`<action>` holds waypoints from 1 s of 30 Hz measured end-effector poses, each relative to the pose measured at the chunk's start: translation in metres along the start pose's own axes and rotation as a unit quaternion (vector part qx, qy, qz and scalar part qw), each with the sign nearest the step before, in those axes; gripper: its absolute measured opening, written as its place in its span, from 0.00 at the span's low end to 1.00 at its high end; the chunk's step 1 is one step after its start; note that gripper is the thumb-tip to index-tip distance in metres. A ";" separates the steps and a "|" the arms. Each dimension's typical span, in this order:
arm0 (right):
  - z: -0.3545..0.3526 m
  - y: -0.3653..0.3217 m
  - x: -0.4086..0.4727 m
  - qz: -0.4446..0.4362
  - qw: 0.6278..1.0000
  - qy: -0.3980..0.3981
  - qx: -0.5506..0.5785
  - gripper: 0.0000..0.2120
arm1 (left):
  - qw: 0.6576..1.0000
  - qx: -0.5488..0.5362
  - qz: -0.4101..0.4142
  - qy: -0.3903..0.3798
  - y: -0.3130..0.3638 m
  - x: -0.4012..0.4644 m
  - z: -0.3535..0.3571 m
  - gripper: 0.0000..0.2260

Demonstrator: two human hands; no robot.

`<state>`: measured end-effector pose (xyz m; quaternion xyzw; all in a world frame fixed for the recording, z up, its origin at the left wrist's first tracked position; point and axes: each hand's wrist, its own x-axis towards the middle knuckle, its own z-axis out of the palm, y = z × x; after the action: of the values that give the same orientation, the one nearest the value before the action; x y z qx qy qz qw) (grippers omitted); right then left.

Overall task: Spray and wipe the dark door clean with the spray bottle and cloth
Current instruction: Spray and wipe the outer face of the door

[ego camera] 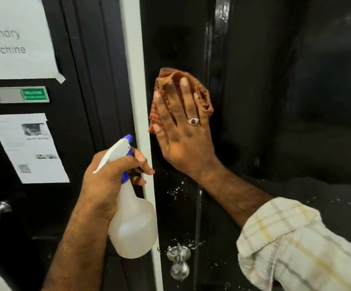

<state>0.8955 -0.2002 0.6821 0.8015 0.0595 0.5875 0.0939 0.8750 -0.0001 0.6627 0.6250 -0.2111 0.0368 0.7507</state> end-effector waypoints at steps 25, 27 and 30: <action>-0.046 0.176 -0.166 -0.002 0.998 -0.023 -0.057 0.27 | 0.990 -0.002 -0.020 -0.143 -0.029 -0.012 0.142 0.05; -0.054 0.208 -0.183 0.000 0.998 -0.022 -0.060 0.28 | 0.989 0.006 -0.022 -0.147 -0.032 -0.014 0.163 0.08; -0.070 0.265 -0.214 0.018 0.997 -0.019 -0.067 0.29 | 0.988 0.018 -0.020 -0.152 -0.040 -0.018 0.210 0.14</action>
<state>0.7602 -0.4970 0.5622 0.8055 0.0034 0.5763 0.1379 0.8138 -0.2054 0.6468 0.6406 -0.3091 -0.0698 0.6994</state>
